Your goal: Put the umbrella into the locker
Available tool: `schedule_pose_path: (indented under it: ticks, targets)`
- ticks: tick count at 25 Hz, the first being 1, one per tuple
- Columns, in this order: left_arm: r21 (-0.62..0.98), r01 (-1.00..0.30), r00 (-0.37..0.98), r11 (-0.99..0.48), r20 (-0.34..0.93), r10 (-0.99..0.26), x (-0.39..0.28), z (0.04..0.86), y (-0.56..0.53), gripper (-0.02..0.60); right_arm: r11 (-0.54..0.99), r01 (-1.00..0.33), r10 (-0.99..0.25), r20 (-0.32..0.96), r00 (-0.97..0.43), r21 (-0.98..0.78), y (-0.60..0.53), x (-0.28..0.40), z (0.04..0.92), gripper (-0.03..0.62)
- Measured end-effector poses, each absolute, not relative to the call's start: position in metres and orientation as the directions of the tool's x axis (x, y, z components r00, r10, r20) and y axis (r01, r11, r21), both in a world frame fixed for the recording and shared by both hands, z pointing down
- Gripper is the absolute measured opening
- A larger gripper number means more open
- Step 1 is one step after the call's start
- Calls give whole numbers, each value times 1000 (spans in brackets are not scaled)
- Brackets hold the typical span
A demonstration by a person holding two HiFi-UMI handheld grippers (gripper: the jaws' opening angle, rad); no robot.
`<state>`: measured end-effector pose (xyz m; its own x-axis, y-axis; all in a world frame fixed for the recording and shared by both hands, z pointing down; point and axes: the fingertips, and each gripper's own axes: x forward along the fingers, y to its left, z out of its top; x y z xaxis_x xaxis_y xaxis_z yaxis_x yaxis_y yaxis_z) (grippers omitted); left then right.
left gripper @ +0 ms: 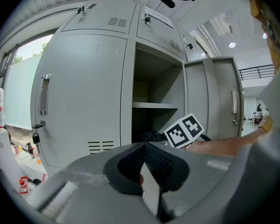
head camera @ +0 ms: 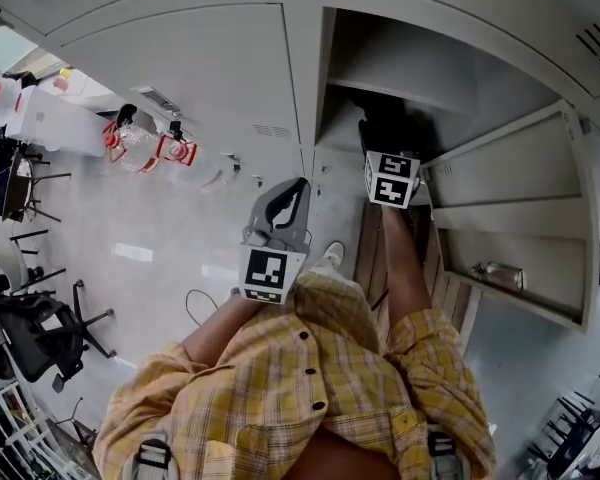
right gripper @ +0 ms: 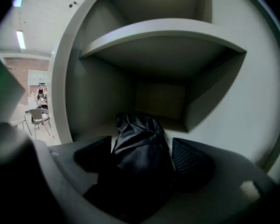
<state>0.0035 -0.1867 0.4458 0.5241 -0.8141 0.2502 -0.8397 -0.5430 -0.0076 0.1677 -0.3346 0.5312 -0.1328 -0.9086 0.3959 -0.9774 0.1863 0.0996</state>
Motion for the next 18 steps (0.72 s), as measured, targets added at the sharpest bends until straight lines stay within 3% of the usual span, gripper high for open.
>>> schedule_pose_path:
  ticks: [11,18]
  targets:
    - [0,-825,549,-566,239,-801,3,443,-173,5,185,-982,-936,311,-164,41,-296,172,497,391]
    - [12,-809,575,-588,223,-787,4,440,-165,3,184,-983,-950,253,-183,-20,-265,167,466,330]
